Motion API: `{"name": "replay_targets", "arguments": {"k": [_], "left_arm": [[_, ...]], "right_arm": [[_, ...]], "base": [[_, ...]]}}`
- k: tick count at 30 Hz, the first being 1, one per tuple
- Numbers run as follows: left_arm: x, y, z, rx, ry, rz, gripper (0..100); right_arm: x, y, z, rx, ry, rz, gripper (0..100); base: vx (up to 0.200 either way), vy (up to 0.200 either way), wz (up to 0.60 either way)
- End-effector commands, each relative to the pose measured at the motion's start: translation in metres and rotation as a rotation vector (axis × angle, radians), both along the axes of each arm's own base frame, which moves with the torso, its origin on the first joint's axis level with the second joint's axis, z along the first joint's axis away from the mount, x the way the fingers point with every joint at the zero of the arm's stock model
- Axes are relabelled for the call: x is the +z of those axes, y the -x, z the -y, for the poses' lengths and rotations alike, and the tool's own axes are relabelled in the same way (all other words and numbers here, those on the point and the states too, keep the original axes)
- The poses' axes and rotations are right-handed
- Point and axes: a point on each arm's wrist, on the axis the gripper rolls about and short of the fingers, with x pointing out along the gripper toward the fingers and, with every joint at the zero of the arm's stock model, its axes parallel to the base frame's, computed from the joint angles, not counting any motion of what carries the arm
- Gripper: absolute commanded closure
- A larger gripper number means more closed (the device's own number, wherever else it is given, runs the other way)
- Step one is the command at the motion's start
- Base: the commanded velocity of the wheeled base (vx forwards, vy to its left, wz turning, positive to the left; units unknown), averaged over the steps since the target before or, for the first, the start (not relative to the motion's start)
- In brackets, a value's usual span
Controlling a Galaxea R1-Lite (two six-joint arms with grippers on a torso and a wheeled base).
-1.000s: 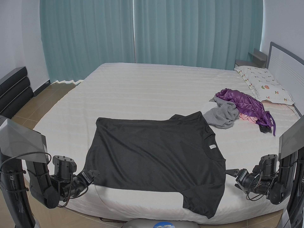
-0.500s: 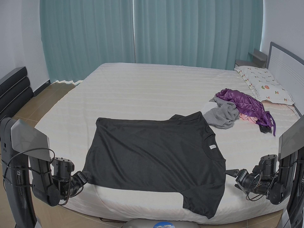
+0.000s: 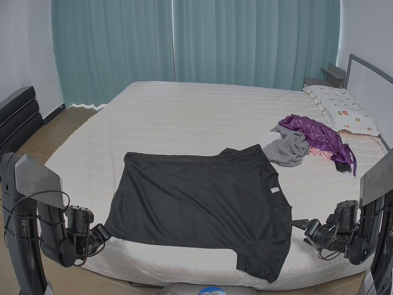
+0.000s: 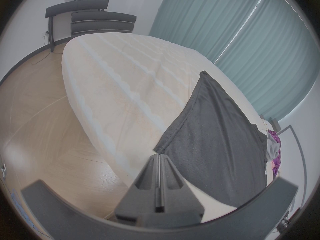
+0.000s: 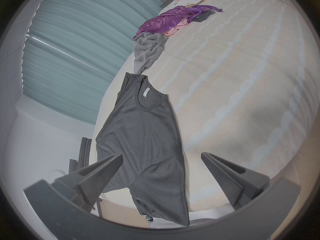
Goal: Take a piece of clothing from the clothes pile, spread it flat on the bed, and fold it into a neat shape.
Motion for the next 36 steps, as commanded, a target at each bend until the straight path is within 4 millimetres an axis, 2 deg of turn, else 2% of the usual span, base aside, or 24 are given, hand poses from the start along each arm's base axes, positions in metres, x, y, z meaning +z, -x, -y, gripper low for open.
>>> {"name": "replay_targets", "arguments": {"k": [1, 4, 8, 16, 17, 36], "left_arm": [[0.004, 0.008, -0.002, -0.013, -0.020, -0.014, 100], [0.013, 0.014, -0.003, -0.034, -0.040, -0.005, 100], [0.015, 0.019, -0.006, -0.052, -0.068, -0.018, 100], [0.008, 0.010, -0.007, -0.041, -0.042, -0.011, 100], [0.006, 0.008, -0.007, -0.042, -0.041, -0.013, 0], [-0.005, -0.020, -0.001, -0.063, 0.001, 0.040, 0]], "right_arm": [[-0.002, 0.005, 0.000, 0.005, 0.009, -0.025, 0], [-0.004, 0.005, -0.001, 0.010, 0.013, -0.031, 0], [-0.005, 0.006, -0.006, 0.035, 0.015, -0.031, 0], [-0.005, 0.007, -0.012, 0.060, 0.016, -0.031, 0], [-0.005, 0.007, -0.012, 0.060, 0.016, -0.032, 0], [-0.004, 0.007, -0.011, 0.060, 0.012, -0.030, 0]], "base": [[0.000, 0.000, 0.00], [0.000, 0.000, 0.00], [0.000, 0.000, 0.00], [0.000, 0.000, 0.00], [0.000, 0.000, 0.00], [0.000, 0.000, 0.00]]}}
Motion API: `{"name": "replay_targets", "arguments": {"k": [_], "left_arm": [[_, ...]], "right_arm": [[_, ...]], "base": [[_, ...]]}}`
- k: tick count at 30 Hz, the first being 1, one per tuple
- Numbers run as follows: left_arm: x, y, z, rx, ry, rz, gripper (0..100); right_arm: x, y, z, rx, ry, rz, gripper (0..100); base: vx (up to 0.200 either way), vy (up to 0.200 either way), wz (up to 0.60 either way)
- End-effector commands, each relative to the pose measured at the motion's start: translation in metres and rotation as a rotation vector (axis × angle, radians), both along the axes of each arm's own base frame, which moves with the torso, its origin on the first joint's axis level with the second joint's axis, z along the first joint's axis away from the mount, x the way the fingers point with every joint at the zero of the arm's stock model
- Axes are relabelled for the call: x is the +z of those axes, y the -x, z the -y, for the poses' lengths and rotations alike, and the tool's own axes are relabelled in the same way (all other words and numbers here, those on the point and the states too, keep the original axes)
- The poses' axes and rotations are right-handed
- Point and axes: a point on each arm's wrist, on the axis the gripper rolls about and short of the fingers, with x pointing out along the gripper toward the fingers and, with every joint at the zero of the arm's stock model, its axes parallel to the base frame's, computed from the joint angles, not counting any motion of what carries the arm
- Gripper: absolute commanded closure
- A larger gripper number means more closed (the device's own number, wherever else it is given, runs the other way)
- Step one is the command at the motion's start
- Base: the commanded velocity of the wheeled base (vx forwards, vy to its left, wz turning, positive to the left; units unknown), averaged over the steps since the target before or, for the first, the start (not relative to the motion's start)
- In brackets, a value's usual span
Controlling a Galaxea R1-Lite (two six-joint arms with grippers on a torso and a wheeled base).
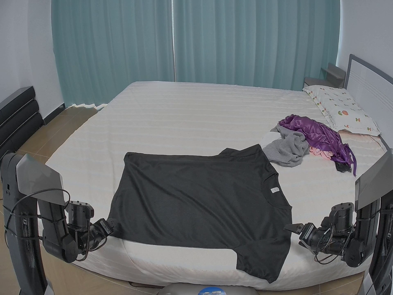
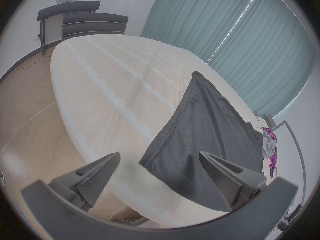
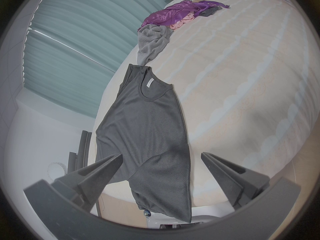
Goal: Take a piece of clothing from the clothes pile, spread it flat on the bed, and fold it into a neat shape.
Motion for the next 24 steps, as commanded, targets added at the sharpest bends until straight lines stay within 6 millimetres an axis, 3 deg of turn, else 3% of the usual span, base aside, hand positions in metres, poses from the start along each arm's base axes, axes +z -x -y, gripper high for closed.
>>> {"name": "replay_targets", "arguments": {"k": [1, 2, 15, 24], "left_arm": [[-0.004, -0.003, 0.001, -0.002, -0.002, -0.003, 0], [-0.004, -0.003, 0.001, -0.002, -0.002, -0.003, 100], [-0.003, 0.008, -0.003, 0.023, -0.008, -0.034, 100], [0.008, 0.020, -0.005, 0.022, -0.019, -0.034, 100]], "right_arm": [[-0.001, 0.004, 0.001, 0.000, 0.003, -0.019, 0], [-0.001, 0.004, 0.001, 0.000, 0.003, -0.019, 0], [-0.005, 0.004, 0.001, 0.000, 0.007, -0.029, 0], [-0.005, 0.004, 0.001, 0.000, 0.009, -0.028, 0]], "base": [[0.000, 0.000, 0.00], [0.000, 0.000, 0.00], [0.000, 0.000, 0.00], [0.000, 0.000, 0.00]]}}
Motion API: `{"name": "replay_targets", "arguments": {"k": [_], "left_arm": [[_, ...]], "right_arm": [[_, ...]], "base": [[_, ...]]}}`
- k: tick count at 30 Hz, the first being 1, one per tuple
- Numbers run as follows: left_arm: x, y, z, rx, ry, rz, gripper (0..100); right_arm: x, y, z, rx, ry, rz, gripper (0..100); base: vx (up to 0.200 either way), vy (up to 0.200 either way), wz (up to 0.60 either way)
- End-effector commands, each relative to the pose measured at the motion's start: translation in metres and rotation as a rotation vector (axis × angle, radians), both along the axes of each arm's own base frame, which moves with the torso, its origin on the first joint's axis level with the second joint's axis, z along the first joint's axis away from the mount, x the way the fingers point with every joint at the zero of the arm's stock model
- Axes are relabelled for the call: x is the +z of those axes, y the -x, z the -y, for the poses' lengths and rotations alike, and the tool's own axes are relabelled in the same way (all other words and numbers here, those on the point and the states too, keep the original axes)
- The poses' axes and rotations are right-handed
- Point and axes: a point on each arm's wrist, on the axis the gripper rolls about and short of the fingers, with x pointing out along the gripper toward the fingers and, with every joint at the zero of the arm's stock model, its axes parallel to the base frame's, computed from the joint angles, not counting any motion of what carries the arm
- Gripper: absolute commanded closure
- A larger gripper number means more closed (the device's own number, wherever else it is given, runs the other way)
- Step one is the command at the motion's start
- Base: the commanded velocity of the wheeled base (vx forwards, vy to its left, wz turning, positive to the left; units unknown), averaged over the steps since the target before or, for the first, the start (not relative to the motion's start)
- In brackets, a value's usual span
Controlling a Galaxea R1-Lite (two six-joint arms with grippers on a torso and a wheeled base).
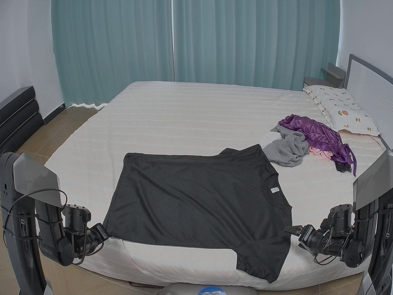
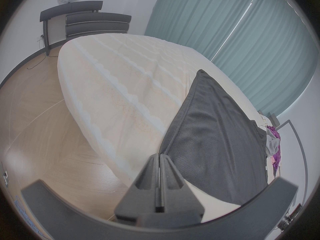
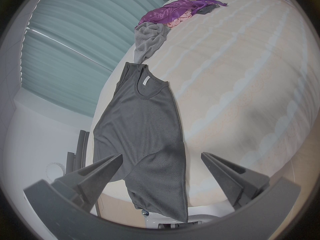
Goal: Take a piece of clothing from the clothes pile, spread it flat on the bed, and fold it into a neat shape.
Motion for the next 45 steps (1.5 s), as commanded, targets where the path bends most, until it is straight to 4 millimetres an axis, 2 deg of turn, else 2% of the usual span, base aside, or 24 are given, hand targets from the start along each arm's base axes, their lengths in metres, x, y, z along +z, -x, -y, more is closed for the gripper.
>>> {"name": "replay_targets", "arguments": {"k": [1, 9, 13, 18, 29, 30, 35, 41, 45], "left_arm": [[0.008, 0.005, -0.001, -0.002, -0.005, 0.011, 100], [0.010, 0.008, -0.006, 0.005, -0.022, 0.006, 100], [0.010, 0.008, -0.012, 0.010, -0.038, 0.004, 100], [0.010, 0.008, -0.012, 0.011, -0.038, 0.005, 100], [0.010, 0.008, -0.017, 0.020, -0.046, 0.004, 100], [0.010, 0.008, -0.017, 0.018, -0.048, 0.002, 100], [0.010, 0.008, -0.017, 0.018, -0.048, 0.002, 100], [0.009, 0.009, -0.017, 0.018, -0.048, -0.003, 100], [0.009, 0.009, -0.017, 0.017, -0.047, -0.003, 100]], "right_arm": [[0.001, 0.003, 0.000, 0.003, 0.002, -0.003, 0], [-0.001, 0.002, -0.002, 0.027, 0.015, 0.002, 0], [-0.008, 0.003, -0.011, 0.088, 0.042, -0.008, 0], [-0.018, -0.003, -0.018, 0.123, 0.060, -0.010, 0], [-0.027, -0.018, -0.019, 0.111, 0.105, 0.026, 0], [-0.029, -0.019, -0.019, 0.105, 0.121, 0.028, 100], [-0.029, -0.016, -0.018, 0.109, 0.135, 0.022, 100], [-0.021, -0.009, -0.003, 0.084, 0.163, 0.015, 100], [-0.020, -0.004, 0.000, 0.091, 0.174, 0.003, 100]], "base": [[0.000, 0.000, 0.00], [0.000, 0.000, 0.00], [0.000, 0.000, 0.00], [0.000, 0.000, 0.00], [0.000, 0.000, 0.00], [0.000, 0.000, 0.00], [0.000, 0.000, 0.00], [0.000, 0.000, 0.00], [0.000, 0.000, 0.00]]}}
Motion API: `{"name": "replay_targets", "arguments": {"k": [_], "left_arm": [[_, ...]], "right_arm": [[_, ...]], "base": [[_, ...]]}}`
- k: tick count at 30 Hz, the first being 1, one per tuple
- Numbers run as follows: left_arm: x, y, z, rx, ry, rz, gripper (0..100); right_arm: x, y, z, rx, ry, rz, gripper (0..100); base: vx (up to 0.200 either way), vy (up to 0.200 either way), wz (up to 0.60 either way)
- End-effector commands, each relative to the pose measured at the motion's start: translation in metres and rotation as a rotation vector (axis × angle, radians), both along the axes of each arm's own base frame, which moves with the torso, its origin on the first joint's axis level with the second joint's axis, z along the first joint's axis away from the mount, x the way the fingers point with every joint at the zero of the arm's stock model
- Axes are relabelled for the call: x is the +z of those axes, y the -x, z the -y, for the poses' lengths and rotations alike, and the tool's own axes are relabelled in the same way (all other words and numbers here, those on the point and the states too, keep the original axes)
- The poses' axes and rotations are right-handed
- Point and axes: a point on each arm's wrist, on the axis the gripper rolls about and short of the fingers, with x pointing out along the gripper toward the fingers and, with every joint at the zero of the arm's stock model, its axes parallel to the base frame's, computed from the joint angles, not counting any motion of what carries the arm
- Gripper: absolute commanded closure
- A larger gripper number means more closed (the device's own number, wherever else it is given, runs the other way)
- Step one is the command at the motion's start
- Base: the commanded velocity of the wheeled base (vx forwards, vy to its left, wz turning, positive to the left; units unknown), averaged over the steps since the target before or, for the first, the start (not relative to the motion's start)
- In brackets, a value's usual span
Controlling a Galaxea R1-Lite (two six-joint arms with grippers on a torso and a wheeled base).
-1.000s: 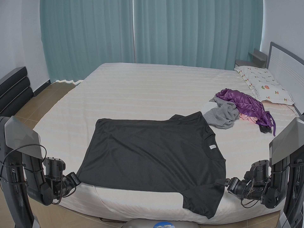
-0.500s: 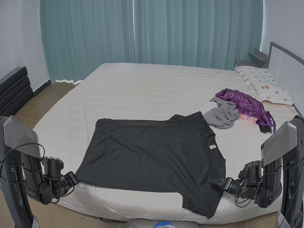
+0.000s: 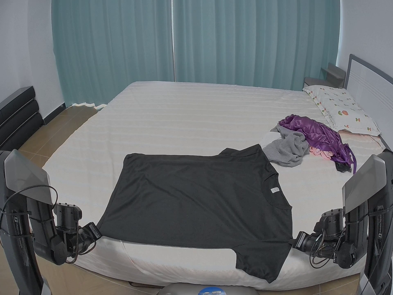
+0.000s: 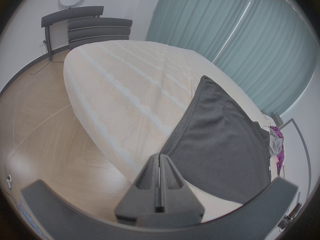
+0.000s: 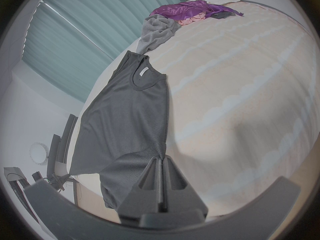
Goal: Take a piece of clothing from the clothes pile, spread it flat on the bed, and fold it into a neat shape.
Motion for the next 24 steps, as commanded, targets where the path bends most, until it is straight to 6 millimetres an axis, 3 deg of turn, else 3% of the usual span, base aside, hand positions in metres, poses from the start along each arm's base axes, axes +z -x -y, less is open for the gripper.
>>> {"name": "replay_targets", "arguments": {"k": [1, 15, 24], "left_arm": [[-0.001, 0.000, 0.000, 0.001, 0.000, -0.005, 100], [0.001, 0.008, -0.001, -0.029, -0.025, -0.025, 100], [0.003, 0.015, -0.003, -0.058, -0.051, -0.043, 100]], "right_arm": [[0.005, 0.005, 0.004, -0.006, -0.001, 0.003, 100], [0.015, 0.016, 0.003, 0.018, 0.005, -0.021, 100], [0.032, 0.027, 0.006, 0.067, 0.062, -0.059, 100]], "base": [[0.000, 0.000, 0.00], [0.000, 0.000, 0.00], [0.000, 0.000, 0.00]]}}
